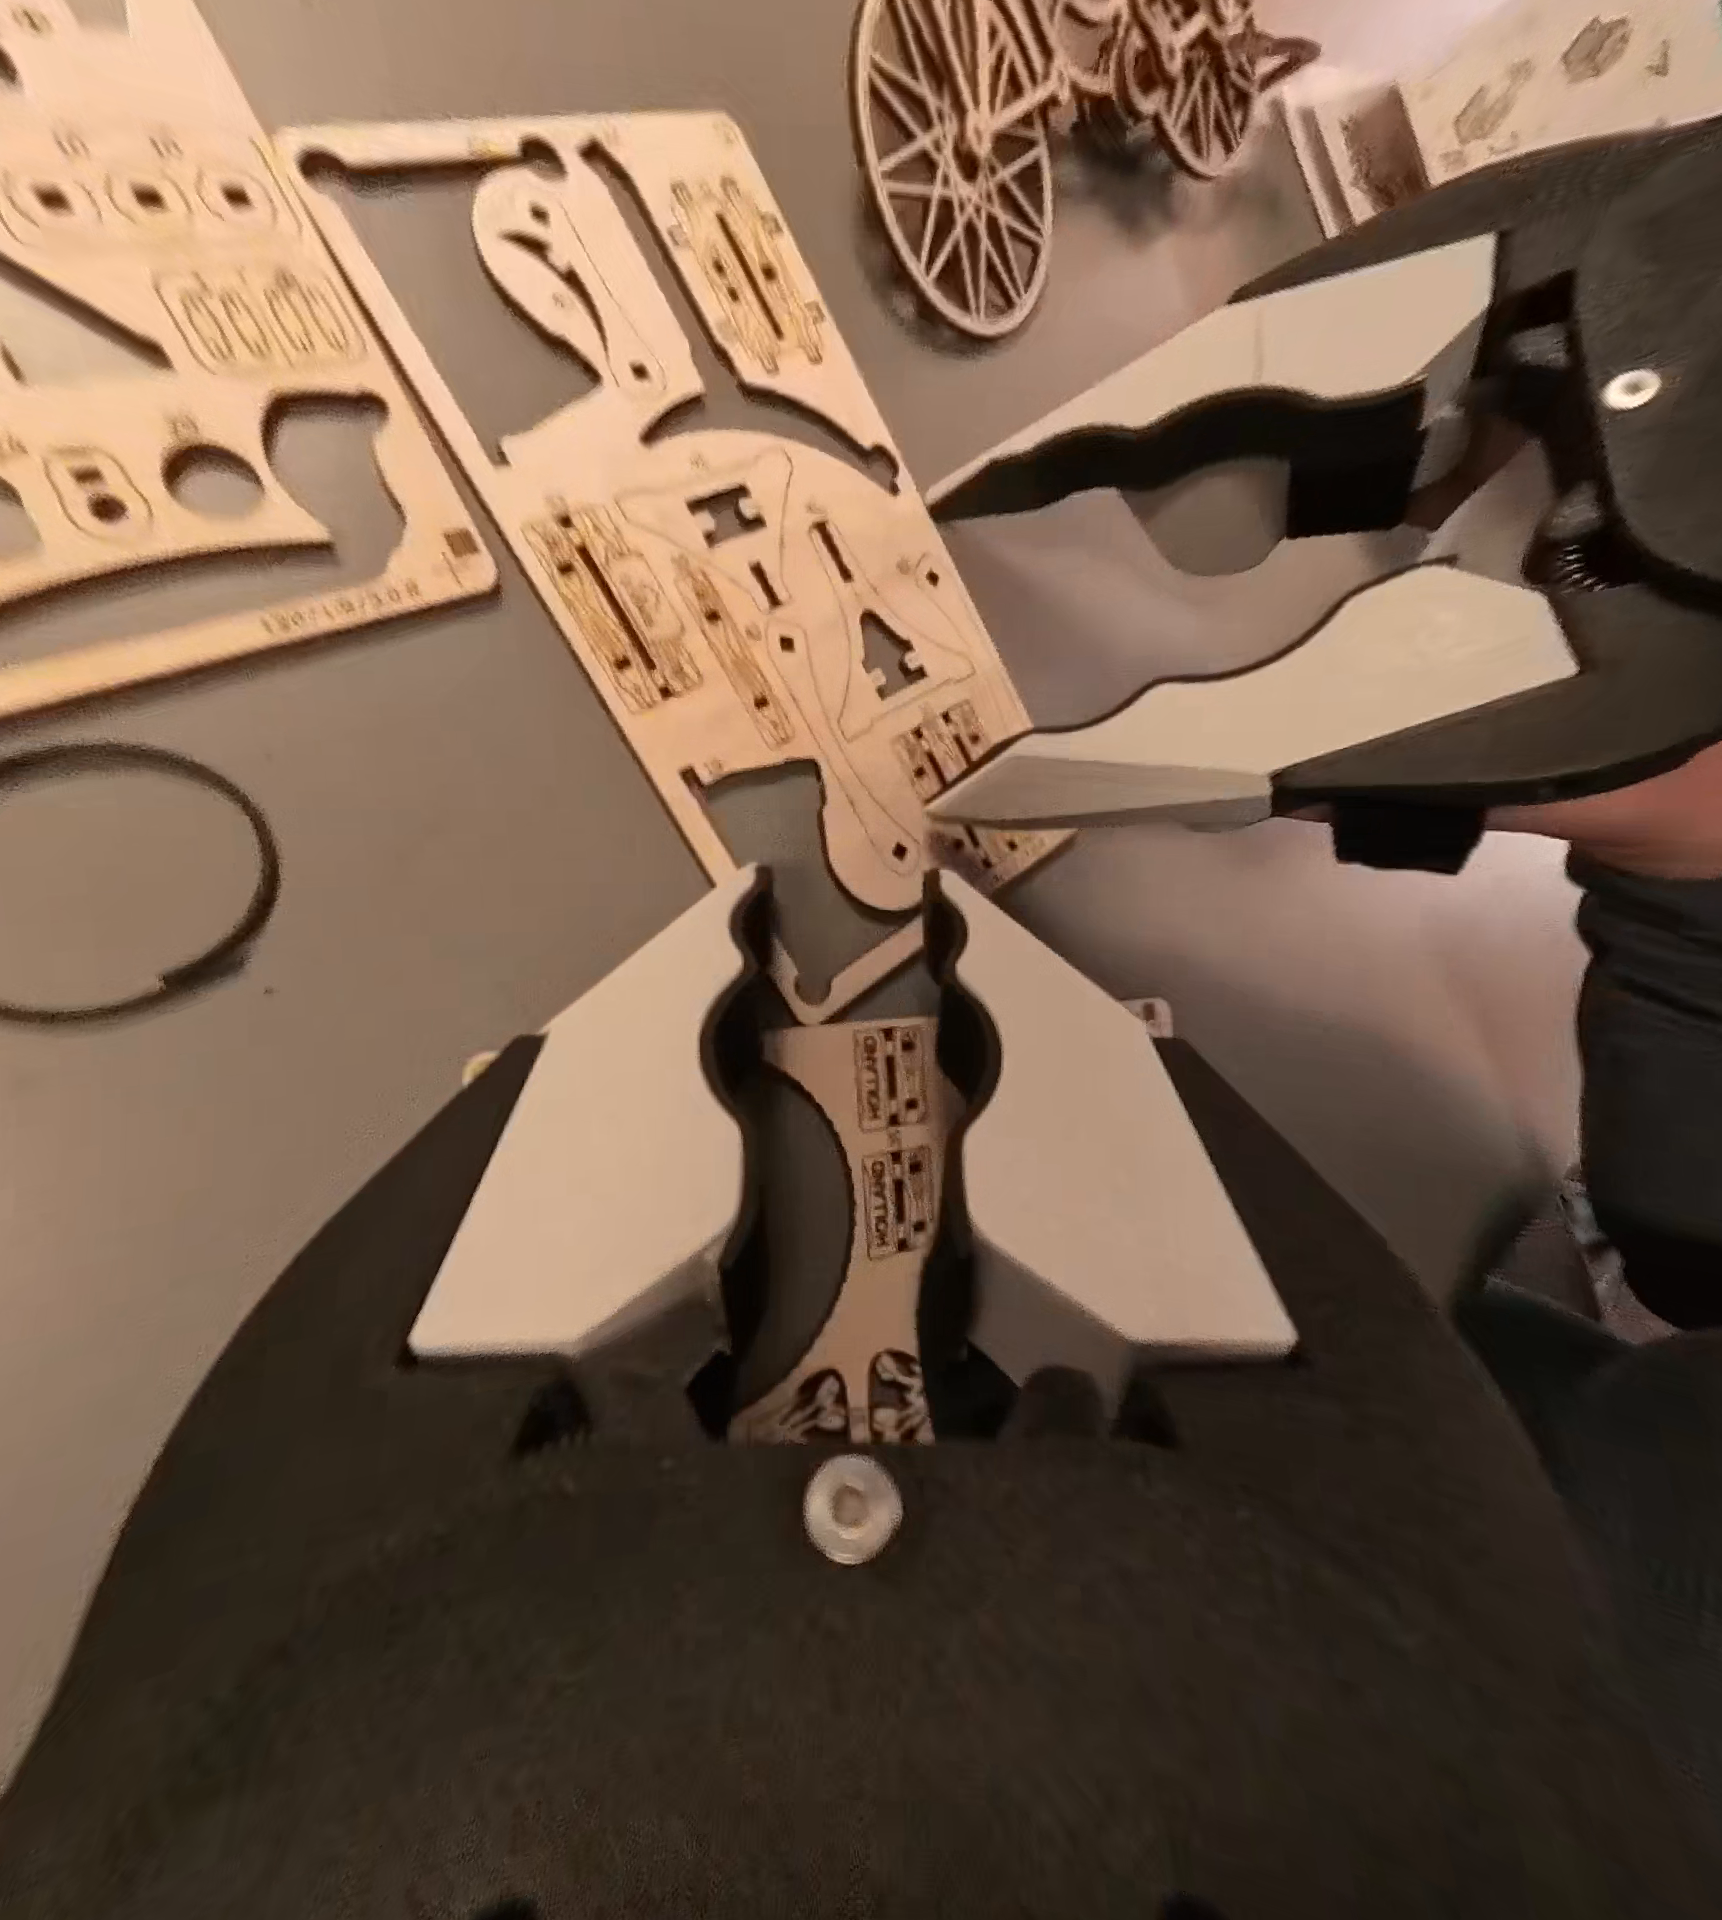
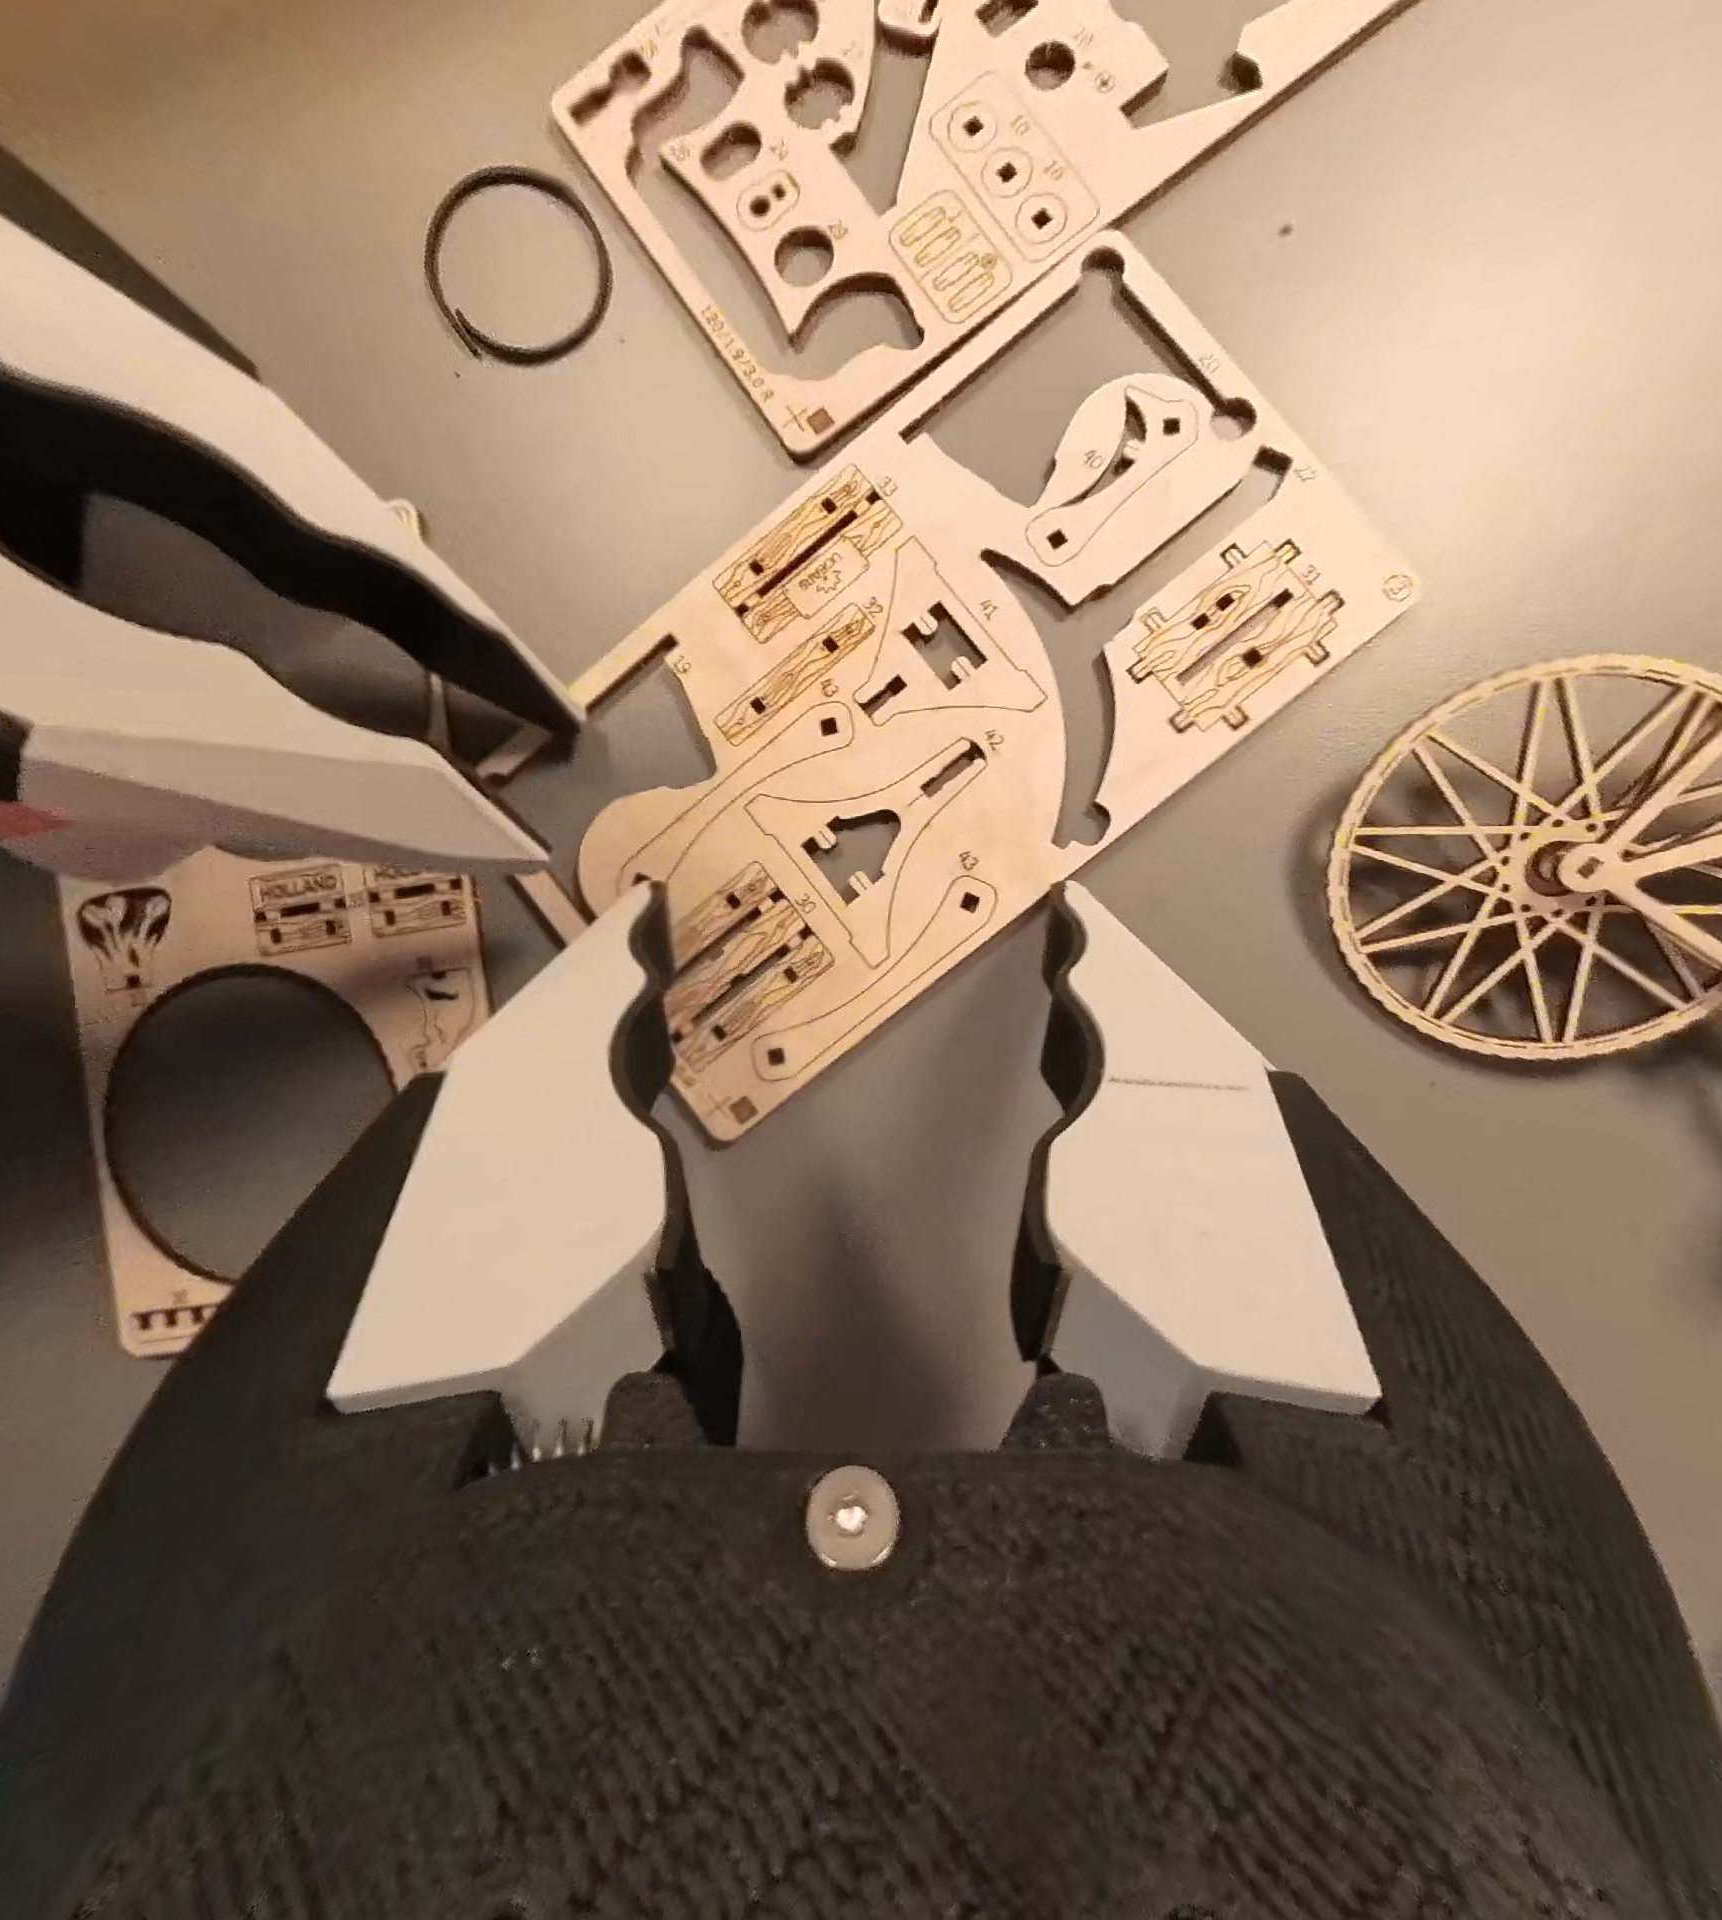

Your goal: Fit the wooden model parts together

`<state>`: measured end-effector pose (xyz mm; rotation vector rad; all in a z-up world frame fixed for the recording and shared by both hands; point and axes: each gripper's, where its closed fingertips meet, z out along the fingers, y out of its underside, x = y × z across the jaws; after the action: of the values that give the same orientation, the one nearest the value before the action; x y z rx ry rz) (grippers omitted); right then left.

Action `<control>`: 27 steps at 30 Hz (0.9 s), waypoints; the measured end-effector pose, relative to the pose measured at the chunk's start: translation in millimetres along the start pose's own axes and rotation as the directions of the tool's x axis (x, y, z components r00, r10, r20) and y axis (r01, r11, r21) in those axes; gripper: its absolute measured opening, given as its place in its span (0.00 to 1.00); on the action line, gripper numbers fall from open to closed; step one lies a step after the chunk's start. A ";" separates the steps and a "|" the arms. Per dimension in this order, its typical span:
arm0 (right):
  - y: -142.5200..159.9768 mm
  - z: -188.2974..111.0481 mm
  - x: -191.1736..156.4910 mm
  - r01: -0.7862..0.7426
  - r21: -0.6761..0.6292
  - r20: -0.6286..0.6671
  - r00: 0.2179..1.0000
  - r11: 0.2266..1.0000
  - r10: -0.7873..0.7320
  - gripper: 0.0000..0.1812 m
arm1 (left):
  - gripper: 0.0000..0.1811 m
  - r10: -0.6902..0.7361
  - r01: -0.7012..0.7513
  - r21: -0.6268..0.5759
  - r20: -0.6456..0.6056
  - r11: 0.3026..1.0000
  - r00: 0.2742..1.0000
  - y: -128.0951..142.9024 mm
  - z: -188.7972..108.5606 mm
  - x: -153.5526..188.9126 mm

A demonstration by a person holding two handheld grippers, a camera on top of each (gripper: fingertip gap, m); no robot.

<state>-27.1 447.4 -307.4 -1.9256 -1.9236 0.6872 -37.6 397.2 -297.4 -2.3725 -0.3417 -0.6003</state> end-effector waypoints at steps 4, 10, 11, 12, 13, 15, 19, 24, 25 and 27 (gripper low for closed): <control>0.2 0.6 -4.2 -0.033 -0.010 -0.027 0.999 0.999 0.033 0.40 | 0.07 -0.004 0.003 -0.048 -0.033 0.999 0.999 11.9 3.0 5.3; 1.3 -7.0 4.3 -0.186 0.053 0.029 0.982 0.981 0.185 0.29 | 0.00 0.046 -0.056 -0.079 -0.119 0.995 0.992 22.2 7.1 14.8; 1.1 -8.0 11.9 -0.193 0.060 -0.002 0.981 0.979 0.193 0.28 | 0.00 0.052 -0.064 -0.086 -0.126 0.994 0.991 24.2 6.4 15.9; -0.3 -9.1 19.9 -0.192 0.069 -0.037 0.980 0.979 0.194 0.26 | 0.00 0.056 -0.071 -0.099 -0.141 0.993 0.988 26.8 5.8 18.2; -2.8 -10.0 26.8 -0.188 0.075 -0.064 0.979 0.979 0.193 0.24 | 0.00 0.053 -0.070 -0.107 -0.155 0.992 0.986 28.6 6.0 20.5; -6.1 -10.2 35.8 -0.175 0.049 -0.101 0.979 0.983 0.179 0.22 | 0.00 0.043 -0.067 -0.121 -0.193 0.990 0.980 32.5 7.6 27.1; -27.8 -10.7 38.6 -0.022 -0.017 -0.121 0.992 1.000 0.020 0.17 | 0.00 0.036 -0.080 -0.172 -0.244 0.982 0.969 43.7 6.4 38.0; -63.9 11.1 13.7 0.490 -0.138 0.095 0.871 0.860 -0.481 0.20 | 0.00 0.058 -0.114 -0.241 -0.226 0.964 0.972 55.9 -3.6 38.9; -63.9 18.5 12.4 0.550 -0.168 0.141 0.835 0.818 -0.532 0.20 | 0.00 0.068 -0.117 -0.222 -0.216 0.968 0.974 53.6 -7.7 38.8; -60.6 31.3 16.2 0.604 -0.241 0.202 0.797 0.760 -0.569 0.20 | 0.00 0.073 -0.111 -0.167 -0.220 0.980 0.973 46.7 -20.3 41.9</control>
<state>-95.4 462.2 -301.5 -1.2837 -2.6436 0.3357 9.8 352.5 -287.7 -2.4474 -0.0844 -0.8630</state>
